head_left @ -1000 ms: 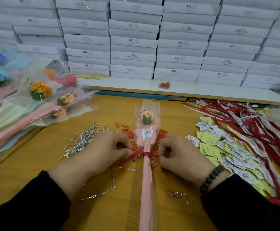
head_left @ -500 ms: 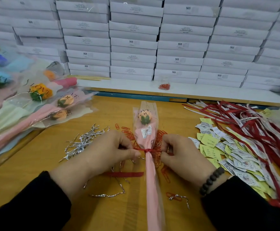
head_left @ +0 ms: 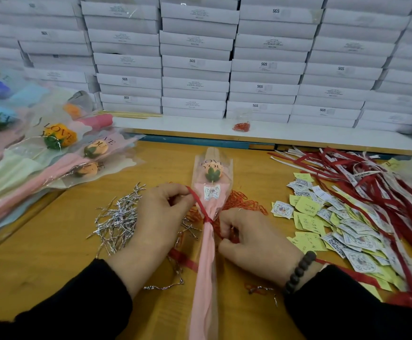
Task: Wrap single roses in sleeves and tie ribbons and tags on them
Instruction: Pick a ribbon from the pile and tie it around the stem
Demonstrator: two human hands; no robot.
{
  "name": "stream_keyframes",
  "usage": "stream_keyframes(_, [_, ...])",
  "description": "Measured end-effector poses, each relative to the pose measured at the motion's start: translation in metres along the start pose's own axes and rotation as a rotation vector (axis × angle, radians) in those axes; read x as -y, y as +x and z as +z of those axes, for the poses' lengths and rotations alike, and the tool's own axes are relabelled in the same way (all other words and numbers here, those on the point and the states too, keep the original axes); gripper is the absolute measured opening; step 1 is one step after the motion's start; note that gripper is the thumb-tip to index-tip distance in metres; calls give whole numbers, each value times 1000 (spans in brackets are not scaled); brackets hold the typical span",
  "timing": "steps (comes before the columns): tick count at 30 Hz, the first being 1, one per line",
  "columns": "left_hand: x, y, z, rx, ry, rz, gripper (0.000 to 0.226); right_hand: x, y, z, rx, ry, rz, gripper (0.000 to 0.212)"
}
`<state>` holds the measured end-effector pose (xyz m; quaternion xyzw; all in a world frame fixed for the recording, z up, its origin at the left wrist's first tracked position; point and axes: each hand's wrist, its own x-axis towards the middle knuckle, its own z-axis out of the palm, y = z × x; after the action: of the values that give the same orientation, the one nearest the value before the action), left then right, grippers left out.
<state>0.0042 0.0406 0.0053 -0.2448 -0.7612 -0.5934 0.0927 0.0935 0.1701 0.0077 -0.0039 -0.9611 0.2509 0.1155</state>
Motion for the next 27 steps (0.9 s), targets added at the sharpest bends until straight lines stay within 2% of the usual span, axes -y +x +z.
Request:
stream_keyframes(3, [-3,-7,9,119,-279,-110,30,1,-1,2,26,-15,-19,7])
stream_keyframes(6, [-1,-11,9,257,-408,-224,33,1,0,2,20,-11,4,8])
stream_keyframes(10, [0,-12,8,354,-368,-243,41,-1,1,2,-2,-12,31,6])
stream_keyframes(13, [-2,-10,6,348,-308,-234,45,-4,2,-3,-29,-18,67,7])
stream_keyframes(16, [-3,-8,4,332,-281,-250,48,-10,3,-18,108,55,184,24])
stream_keyframes(17, [-3,-7,3,326,-279,-254,49,-11,2,-23,191,174,243,31])
stream_keyframes(19, [-2,-7,3,325,-256,-244,49,-13,0,-30,275,650,387,39])
stream_keyframes(21, [-2,-7,3,350,-225,-219,48,-15,2,-31,206,1103,497,39])
stream_keyframes(23, [-2,-9,3,387,-198,-197,46,-13,3,-27,162,1289,529,36])
stream_keyframes(27, [-2,-9,2,416,-186,-182,34,-1,6,-15,143,1482,509,27])
